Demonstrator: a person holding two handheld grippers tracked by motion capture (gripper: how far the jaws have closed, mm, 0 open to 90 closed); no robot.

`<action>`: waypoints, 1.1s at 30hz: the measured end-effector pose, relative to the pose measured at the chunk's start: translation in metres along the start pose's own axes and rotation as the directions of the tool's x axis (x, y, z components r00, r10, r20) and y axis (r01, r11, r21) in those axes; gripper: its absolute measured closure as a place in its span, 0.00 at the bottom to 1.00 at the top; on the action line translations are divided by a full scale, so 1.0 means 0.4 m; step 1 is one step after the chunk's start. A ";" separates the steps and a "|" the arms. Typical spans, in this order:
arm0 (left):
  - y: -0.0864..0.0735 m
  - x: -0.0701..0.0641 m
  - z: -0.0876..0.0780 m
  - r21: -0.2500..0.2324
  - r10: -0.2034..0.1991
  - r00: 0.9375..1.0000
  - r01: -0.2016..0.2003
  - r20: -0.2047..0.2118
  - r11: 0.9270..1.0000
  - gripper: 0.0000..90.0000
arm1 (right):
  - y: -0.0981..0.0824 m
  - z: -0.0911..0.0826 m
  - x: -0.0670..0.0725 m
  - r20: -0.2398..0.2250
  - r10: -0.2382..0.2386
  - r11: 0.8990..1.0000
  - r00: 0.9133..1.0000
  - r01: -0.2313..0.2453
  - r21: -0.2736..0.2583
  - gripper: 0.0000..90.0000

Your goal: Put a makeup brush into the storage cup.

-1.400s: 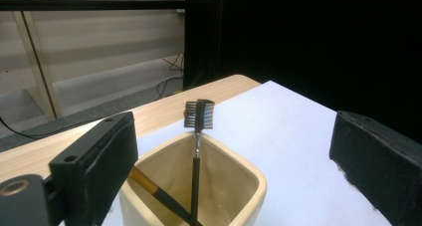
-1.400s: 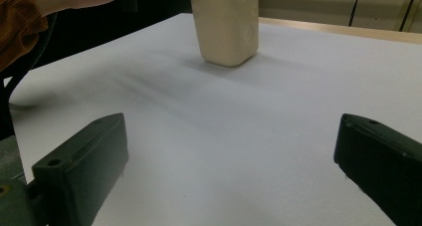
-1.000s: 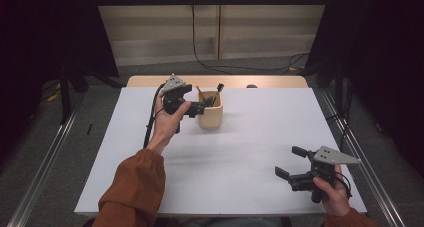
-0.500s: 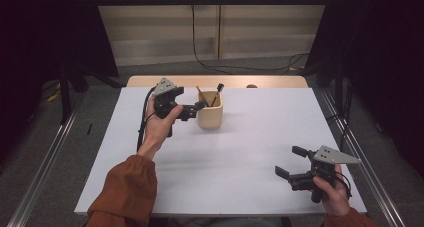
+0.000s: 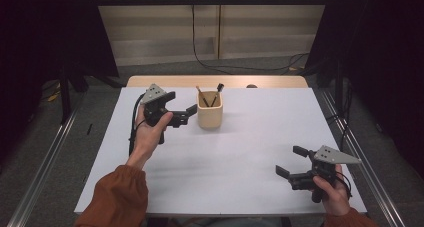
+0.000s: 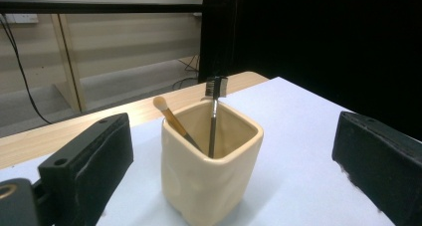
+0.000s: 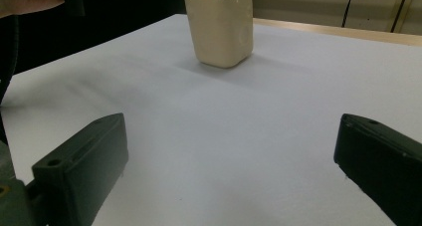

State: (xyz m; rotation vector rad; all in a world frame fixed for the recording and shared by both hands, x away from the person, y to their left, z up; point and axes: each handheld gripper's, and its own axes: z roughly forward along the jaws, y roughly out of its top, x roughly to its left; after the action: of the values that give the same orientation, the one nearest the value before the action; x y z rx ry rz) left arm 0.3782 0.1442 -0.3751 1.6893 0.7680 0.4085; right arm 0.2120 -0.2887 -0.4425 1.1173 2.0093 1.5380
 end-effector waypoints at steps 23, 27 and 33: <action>-0.089 -0.004 -0.131 -0.021 -0.010 0.999 0.010 -0.032 1.000 0.03 | 0.000 0.000 0.000 0.005 0.002 1.000 1.000 -0.002 0.001 0.00; -0.100 -0.007 -0.150 -0.019 -0.006 0.999 0.005 -0.037 1.000 0.03 | 0.000 -0.002 0.001 0.003 0.002 1.000 1.000 -0.002 -0.002 0.00; -0.117 -0.015 -0.175 -0.025 0.002 0.999 -0.003 -0.035 1.000 0.03 | 0.000 -0.001 0.001 0.003 -0.002 1.000 1.000 0.002 0.000 0.00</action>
State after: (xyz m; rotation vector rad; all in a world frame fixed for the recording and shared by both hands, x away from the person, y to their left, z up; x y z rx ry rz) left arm 0.3167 0.1960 -0.4007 1.6632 0.7833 0.4484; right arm 0.2114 -0.2888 -0.4425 1.1172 2.0080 1.5340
